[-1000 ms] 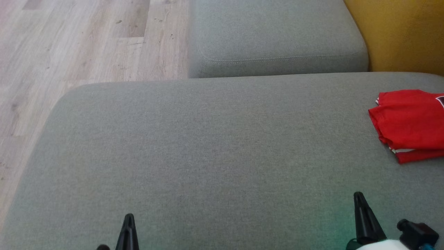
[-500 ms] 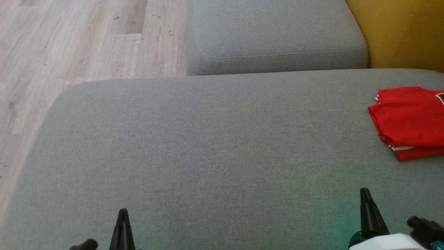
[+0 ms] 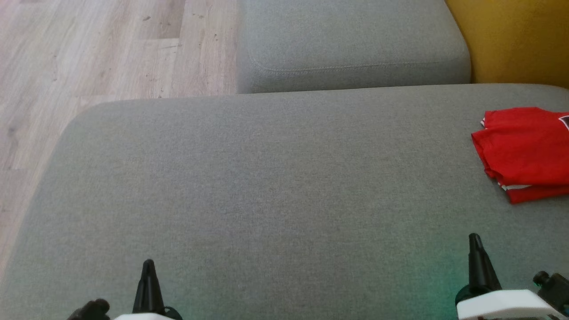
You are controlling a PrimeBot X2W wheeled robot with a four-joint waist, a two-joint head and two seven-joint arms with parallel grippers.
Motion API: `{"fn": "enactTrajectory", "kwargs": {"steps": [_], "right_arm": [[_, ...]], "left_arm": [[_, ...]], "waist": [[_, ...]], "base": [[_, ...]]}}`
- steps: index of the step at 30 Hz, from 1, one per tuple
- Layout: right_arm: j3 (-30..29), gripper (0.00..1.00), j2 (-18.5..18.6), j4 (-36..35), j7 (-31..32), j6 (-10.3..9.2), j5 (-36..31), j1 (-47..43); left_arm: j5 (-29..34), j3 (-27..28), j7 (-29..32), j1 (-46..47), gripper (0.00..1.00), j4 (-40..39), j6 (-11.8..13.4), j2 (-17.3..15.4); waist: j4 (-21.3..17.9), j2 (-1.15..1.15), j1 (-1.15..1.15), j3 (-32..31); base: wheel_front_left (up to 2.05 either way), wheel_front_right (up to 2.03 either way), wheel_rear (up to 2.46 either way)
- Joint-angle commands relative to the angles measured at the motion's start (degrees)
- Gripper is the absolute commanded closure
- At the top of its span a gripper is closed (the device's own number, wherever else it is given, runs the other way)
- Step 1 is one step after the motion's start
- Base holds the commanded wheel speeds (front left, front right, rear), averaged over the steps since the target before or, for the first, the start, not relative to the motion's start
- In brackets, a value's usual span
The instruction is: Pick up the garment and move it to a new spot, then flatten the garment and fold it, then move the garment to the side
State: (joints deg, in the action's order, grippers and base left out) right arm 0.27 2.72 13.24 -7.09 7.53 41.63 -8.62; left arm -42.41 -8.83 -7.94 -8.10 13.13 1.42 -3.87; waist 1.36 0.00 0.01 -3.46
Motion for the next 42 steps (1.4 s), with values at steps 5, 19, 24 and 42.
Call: {"fn": "enactTrajectory", "kwargs": {"steps": [5,19,24,42], "right_arm": [[-0.09,1.00,1.36,-1.47,0.83,-0.02,4.89,4.37],[-0.88,1.00,1.49,-1.07,2.87,-0.02,14.05,6.32],[-1.27,1.00,1.53,-0.88,3.84,-0.03,18.25,7.23],[-2.51,1.00,1.59,-0.32,6.79,-0.03,30.78,9.94]], "left_arm": [[-4.79,2.52,1.09,3.76,1.00,-1.26,-1.01,-0.76],[-13.91,4.37,3.16,5.72,1.00,-0.89,-2.52,-0.86],[-18.09,5.26,4.14,6.63,1.00,-0.71,-3.22,-0.88],[-30.53,8.01,7.15,9.36,1.00,-0.16,-5.31,-0.89]], "waist": [[-0.11,0.00,0.00,0.28],[-0.34,0.00,-0.01,0.92],[-0.46,0.00,-0.01,1.22],[-0.79,0.00,-0.01,2.11]], "base": [[0.00,0.00,0.00],[0.00,0.00,0.00],[0.00,0.00,0.00],[0.00,0.00,0.00]]}}
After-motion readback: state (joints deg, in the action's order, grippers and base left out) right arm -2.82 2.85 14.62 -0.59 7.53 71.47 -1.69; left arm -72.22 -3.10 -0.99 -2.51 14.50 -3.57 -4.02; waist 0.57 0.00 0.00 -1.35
